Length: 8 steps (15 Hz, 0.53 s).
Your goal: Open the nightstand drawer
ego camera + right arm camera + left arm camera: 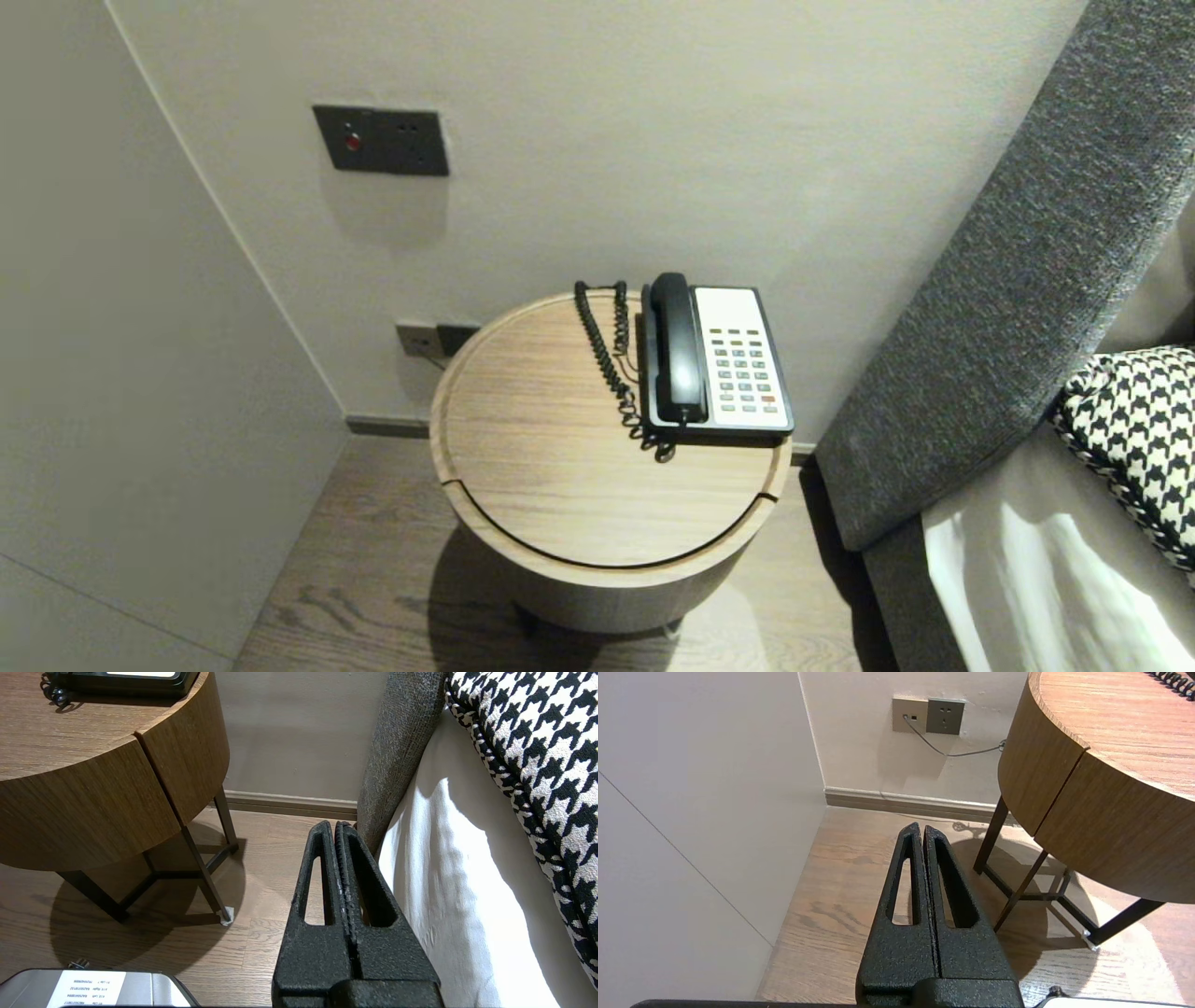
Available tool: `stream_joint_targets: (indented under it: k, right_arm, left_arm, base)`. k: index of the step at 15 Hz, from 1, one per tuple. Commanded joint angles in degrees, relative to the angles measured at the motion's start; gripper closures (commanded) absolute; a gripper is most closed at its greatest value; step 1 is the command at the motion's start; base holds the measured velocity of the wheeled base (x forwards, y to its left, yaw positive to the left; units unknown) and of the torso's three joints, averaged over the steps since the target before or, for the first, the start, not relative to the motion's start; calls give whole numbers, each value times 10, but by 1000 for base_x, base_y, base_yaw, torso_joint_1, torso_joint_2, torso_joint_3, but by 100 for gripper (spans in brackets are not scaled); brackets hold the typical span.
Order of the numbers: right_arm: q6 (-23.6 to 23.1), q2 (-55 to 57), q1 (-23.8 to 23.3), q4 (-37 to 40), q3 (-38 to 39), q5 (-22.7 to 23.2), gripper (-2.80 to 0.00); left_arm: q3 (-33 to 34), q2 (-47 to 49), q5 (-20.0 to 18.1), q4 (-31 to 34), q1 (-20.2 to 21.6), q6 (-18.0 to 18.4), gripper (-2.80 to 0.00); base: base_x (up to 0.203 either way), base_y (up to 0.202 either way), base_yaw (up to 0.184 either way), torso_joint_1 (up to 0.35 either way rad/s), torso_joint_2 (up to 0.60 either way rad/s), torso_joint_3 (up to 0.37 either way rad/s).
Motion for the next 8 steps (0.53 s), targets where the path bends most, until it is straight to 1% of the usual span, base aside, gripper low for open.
stream_joint_targets:
  k: [1,8]
  right_arm:
    - [0,1,0,1,0,1,0]
    - [0,1,0,1,0,1,0]
  left_arm:
    - [0,-1,0,0,0,0,0]
    - [0,-1,0,0,0,0,0]
  base:
    - [0,0,0,0,0,0]
    - [0,0,0,0,0,0]
